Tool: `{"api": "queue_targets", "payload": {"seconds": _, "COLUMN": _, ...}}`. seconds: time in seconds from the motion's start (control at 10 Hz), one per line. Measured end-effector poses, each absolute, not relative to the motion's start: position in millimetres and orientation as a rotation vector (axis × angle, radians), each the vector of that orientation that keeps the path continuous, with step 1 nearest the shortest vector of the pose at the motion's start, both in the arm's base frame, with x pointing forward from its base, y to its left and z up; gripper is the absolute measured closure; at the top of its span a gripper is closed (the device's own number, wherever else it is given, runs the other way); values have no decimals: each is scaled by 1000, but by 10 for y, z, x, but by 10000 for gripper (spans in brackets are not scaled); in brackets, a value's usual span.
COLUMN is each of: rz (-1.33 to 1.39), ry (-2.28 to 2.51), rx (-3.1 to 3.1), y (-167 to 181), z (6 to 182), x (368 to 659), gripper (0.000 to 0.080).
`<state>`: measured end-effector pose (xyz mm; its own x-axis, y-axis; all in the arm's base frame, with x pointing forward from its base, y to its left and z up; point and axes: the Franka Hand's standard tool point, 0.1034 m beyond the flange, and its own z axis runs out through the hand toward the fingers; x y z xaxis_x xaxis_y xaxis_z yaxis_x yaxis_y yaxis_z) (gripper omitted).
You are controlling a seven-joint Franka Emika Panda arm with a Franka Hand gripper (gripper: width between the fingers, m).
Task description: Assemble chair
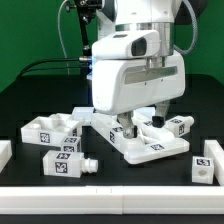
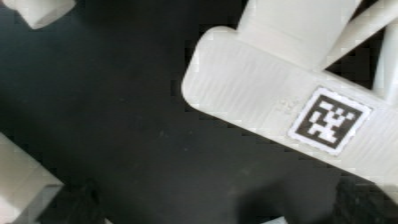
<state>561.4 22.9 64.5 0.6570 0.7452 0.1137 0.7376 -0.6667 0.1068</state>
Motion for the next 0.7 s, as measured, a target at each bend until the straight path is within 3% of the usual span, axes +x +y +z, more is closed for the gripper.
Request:
{"api": "queue_targets", "payload": {"seconds": 0.4, "rz": 220, "ry": 1260, "rx": 2815, "y": 225, "z": 644, "x": 5607, "gripper": 150}}
{"api": "queue_targets", "payload": {"seconds": 0.7, "rz": 50, "ry": 1098, "rx": 2934, "y": 217, "z": 810, "x": 5709, "gripper": 150}}
